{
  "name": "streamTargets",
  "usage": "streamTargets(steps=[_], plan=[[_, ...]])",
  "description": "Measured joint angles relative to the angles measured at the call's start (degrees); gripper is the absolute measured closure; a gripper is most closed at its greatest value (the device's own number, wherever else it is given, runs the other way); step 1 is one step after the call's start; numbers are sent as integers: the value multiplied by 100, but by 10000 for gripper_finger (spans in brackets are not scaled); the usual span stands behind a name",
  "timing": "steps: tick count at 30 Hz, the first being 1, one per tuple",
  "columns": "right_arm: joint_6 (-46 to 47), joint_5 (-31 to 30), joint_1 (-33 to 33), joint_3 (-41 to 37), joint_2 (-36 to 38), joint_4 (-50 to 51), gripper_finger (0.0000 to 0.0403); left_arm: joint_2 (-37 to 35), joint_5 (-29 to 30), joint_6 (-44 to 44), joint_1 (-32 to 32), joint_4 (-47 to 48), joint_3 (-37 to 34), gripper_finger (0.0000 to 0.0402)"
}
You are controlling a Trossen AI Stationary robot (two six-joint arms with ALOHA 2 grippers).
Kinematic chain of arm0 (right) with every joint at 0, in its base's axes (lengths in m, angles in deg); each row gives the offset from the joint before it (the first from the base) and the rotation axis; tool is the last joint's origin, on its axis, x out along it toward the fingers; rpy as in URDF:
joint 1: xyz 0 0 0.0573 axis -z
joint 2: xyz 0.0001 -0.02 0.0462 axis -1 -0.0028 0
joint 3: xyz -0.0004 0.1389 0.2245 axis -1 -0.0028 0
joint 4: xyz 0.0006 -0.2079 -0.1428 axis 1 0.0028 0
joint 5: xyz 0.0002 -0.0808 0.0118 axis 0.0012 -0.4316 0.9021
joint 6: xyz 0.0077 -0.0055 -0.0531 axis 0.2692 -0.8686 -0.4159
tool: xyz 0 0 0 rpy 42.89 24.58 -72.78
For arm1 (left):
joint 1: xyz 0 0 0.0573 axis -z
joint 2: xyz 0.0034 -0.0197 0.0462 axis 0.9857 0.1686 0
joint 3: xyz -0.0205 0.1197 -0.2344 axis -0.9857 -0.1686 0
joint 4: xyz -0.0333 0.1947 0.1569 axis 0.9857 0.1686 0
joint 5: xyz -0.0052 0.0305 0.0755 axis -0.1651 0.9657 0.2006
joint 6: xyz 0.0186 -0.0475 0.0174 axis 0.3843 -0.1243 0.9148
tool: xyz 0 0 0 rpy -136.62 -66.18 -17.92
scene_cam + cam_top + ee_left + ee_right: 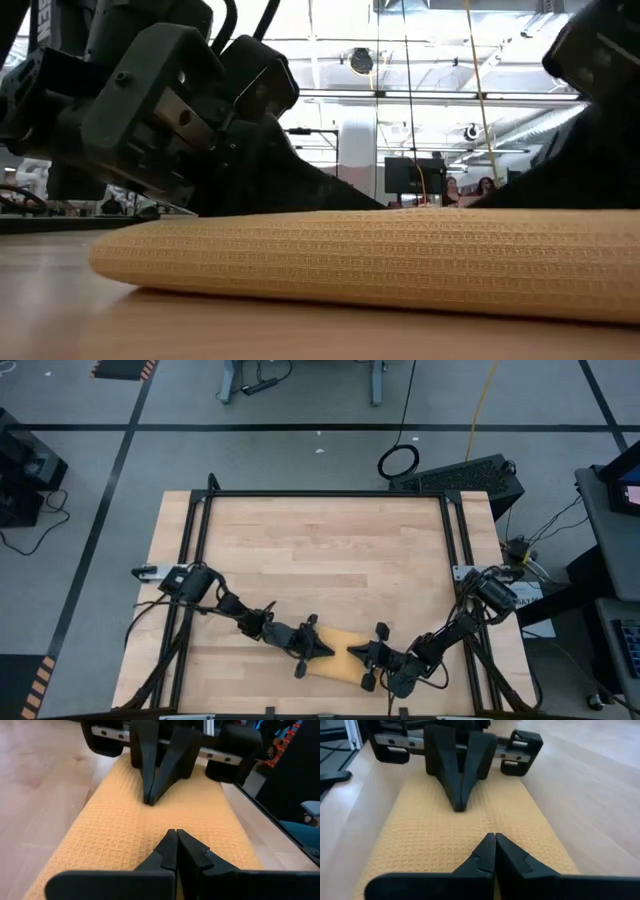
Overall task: Roll towel
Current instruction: Roll the yellow towel
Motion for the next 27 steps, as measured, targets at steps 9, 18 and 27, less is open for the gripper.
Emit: streamTargets(steps=[9,18,27], plan=[[-847,-79,-4,-4,700,1,403,-419,-232,171,-8,-79,-28,395],[-550,204,-48,-1,518,-131,403,-591,-174,164,2,1020,-7,395],[-224,87,239,15,-347,-389,403,-619,681,-470,0,2020,4,395]])
